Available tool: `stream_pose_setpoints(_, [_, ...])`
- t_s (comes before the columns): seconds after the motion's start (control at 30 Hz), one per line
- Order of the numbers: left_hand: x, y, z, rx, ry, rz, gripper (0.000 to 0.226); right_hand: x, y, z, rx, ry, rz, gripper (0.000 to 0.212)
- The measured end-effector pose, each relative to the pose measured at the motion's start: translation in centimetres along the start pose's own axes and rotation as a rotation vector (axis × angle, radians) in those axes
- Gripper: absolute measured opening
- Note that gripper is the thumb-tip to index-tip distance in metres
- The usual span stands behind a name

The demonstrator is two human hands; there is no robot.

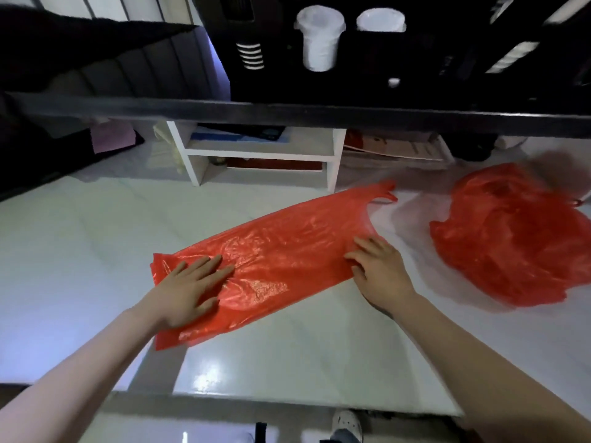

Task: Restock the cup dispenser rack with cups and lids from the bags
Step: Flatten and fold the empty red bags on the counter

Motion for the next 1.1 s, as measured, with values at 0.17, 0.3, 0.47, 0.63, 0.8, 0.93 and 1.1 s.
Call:
stream_pose_setpoints(0.17, [0.3,3.5,3.5,0.184,0.276,0.164,0.068,-2.1,0.8,-1.2,0.095,-0.159,0.155,0.041])
stream_pose_setpoints(0.3, [0.0,10.2,3.9,0.274,0.386,0.12,0.065,-2.8,-0.7,-1.6,0.148,-0.215,0.267,0.048])
stream_pose_setpoints(0.47, [-0.5,13.2,1.0,0.324,0.309,0.297,0.062,-1.5,-4.9,-1.7,-0.082,-0.271,0.441,0.043])
stream_pose_setpoints(0.63, [1.3,11.4,-0.7,0.34,0.25,0.432,0.069,-5.1,-1.2,1.6,-0.205,-0.028,0.333,0.032])
stream_pose_setpoints(0.8, [2.6,9.2,-0.7,0.289,0.214,0.507,0.055,-7.7,1.5,-0.9,-0.107,-0.277,0.25,0.034])
stream_pose_setpoints(0.93, [3.4,9.1,1.3,0.32,0.324,0.581,0.066,-6.4,-0.4,-1.5,-0.336,-0.363,0.196,0.025])
stream_pose_setpoints(1.1, [4.7,11.7,1.9,0.311,0.472,0.371,0.083,-4.0,-2.7,-2.3,-0.673,-0.571,0.168,0.035])
Point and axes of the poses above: each hand's wrist, its own x-axis away from the middle knuckle, its own z-axis out of the back of the hand, y = z × x, the point moved 9 cm from there along -x, towards the middle knuckle, and after that the axes turned 1 degree about y, right-handed, at the moved point
